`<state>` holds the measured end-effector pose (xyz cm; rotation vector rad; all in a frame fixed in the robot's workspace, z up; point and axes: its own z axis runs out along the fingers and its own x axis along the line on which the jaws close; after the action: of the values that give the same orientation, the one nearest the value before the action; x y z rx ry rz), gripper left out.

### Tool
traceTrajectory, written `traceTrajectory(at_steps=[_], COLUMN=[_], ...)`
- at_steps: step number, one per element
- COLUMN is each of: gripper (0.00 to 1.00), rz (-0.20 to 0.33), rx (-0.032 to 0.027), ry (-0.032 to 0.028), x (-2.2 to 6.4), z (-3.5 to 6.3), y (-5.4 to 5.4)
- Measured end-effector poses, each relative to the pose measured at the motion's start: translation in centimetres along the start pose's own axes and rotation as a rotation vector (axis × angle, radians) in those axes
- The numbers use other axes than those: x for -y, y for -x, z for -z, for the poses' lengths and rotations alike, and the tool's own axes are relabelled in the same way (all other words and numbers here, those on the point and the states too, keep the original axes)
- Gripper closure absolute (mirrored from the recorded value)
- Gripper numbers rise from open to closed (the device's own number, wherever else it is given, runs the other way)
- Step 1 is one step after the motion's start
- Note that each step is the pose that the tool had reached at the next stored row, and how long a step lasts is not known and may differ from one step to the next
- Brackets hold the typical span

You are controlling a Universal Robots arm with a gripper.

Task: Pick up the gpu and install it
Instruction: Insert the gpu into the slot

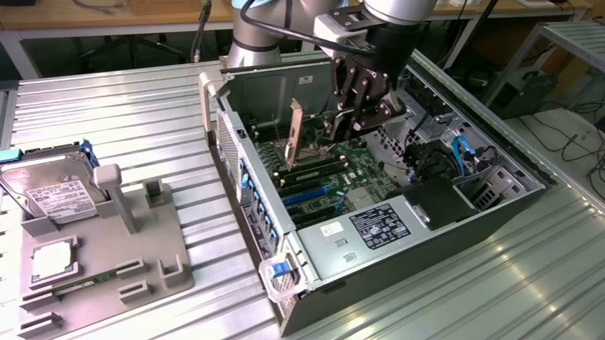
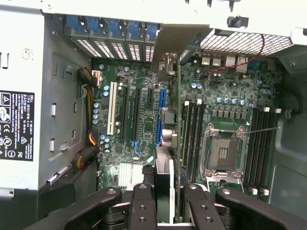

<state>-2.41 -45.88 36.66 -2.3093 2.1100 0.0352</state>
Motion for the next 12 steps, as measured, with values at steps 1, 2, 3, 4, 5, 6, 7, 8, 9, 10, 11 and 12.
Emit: traceTrajectory(at_steps=[1, 2, 3, 4, 5, 6, 7, 8, 9, 10, 11, 12], gripper=[0.72, 0.72, 0.72, 0.72, 0.72, 0.72, 0.72, 0.72, 0.72, 0.72, 0.72, 0.72], rz=[0.000, 0.000, 0.000, 0.000, 0.000, 0.000, 0.000, 0.000, 0.000, 0.000, 0.000, 0.000], rx=[0.0000, 0.0000, 0.0000, 0.0001, 0.0001, 0.0002, 0.0002, 0.0003, 0.0003, 0.0003, 0.0004, 0.0004], ry=[0.0002, 0.0005, 0.0006, 0.0010, 0.0015, 0.0020, 0.0028, 0.0032, 0.0036, 0.0038, 0.0041, 0.0045], x=[0.00, 0.00, 0.00, 0.00, 0.00, 0.00, 0.00, 0.00, 0.00, 0.00, 0.00, 0.00], z=[-0.04, -0.08, -0.11, -0.19, -0.25, -0.31, -0.38, -0.43, -0.49, -0.53, -0.59, -0.63], y=[0.00, 0.00, -0.01, -0.01, -0.02, -0.02, -0.02, -0.02, -0.03, -0.03, -0.03, -0.03])
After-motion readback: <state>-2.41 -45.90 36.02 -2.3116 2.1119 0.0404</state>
